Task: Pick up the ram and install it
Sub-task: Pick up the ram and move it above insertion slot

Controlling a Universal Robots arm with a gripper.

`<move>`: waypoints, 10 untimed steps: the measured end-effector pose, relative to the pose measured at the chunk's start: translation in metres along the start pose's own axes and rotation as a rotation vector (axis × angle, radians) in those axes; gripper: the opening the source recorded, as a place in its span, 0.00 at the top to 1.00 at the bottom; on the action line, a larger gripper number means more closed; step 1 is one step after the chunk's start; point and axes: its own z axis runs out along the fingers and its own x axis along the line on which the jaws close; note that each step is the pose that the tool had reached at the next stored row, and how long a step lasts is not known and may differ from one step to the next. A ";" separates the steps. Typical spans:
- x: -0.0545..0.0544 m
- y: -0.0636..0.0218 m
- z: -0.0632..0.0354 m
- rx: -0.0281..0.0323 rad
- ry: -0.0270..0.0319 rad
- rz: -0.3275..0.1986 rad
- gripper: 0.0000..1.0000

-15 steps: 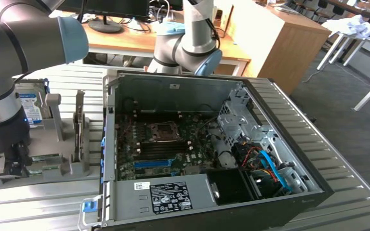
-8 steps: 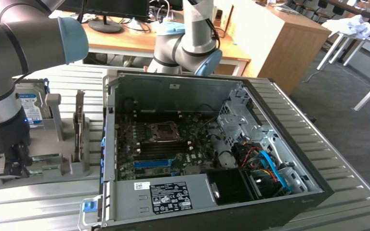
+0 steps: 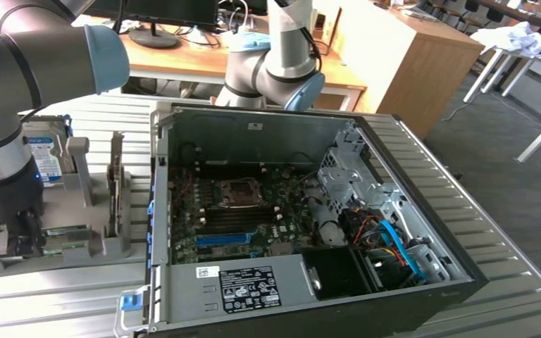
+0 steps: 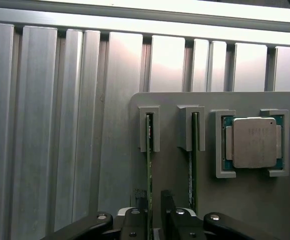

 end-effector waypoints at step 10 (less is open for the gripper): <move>0.000 0.0000 0.0000 0.0000 0.0000 0.000 0.88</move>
